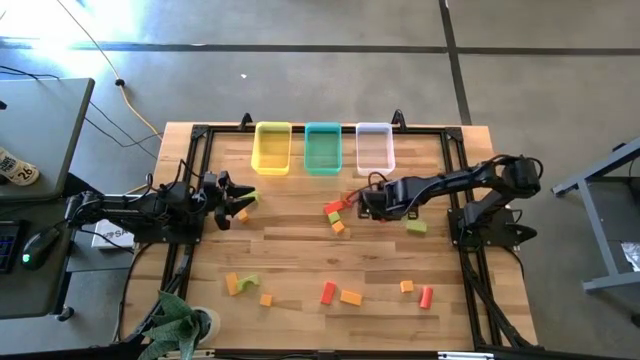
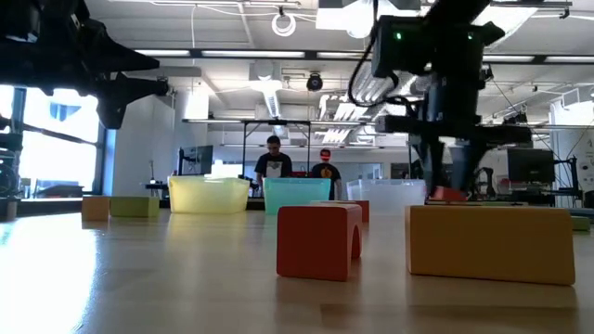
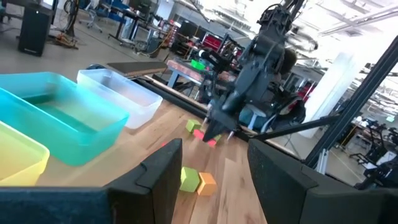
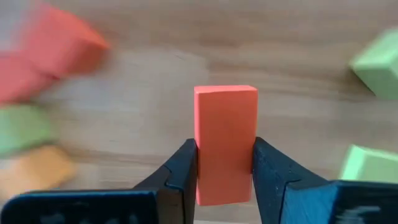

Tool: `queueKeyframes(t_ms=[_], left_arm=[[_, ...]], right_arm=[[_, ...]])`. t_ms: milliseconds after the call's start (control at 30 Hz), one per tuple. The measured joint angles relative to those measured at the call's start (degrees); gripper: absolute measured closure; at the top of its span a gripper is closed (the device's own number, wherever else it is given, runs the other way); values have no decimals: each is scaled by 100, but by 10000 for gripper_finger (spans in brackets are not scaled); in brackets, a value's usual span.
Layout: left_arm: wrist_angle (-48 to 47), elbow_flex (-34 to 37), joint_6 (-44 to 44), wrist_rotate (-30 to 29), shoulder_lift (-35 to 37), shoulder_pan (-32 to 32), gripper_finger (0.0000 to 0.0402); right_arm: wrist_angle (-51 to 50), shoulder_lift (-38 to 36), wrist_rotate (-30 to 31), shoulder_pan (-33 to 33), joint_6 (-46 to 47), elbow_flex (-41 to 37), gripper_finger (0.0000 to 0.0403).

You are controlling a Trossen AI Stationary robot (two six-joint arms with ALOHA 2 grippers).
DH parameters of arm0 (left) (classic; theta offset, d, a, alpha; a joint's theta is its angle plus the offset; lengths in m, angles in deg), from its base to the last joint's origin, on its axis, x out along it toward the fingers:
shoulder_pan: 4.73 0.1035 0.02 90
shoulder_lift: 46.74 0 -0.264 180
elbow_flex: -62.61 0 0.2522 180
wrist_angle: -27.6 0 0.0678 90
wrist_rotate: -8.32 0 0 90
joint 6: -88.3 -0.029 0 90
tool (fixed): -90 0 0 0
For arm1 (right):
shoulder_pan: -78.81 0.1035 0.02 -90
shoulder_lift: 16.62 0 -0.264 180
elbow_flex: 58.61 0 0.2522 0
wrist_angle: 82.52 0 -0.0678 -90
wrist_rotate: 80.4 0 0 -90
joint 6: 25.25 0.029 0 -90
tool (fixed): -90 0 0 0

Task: Sort & place blocks by color
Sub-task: Put the orange block into the white bin

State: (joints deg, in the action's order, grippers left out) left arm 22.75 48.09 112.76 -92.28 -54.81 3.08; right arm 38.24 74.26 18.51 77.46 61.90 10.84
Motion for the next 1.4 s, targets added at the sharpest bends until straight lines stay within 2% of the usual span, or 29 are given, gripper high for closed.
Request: queueKeyframes(t_ms=[167, 467, 833, 933, 1133, 1400], left_arm=[[14, -123, -96, -14, 0, 0, 229], [-577, -563, -665, -339, -113, 0, 229], [-1725, -1480, -900, -688, -1057, 3, 229], [-2143, -1809, -1162, -857, -1423, 5, 229], [-3130, -2532, -1118, -1020, -2223, 98, 229], [-4278, -3355, -1118, -806, -3204, 490, 229]], right_arm=[[57, -134, 419, -285, -641, 396, 308], [587, -172, 734, -1266, -2663, 1018, 306], [1393, -157, 733, -2764, -4750, 1066, 305], [1406, -113, 519, -3116, -5033, 1001, 305], [1532, -113, 145, -3552, -5119, 597, 304], [2092, -111, -322, -3652, -5105, 0, 304]])
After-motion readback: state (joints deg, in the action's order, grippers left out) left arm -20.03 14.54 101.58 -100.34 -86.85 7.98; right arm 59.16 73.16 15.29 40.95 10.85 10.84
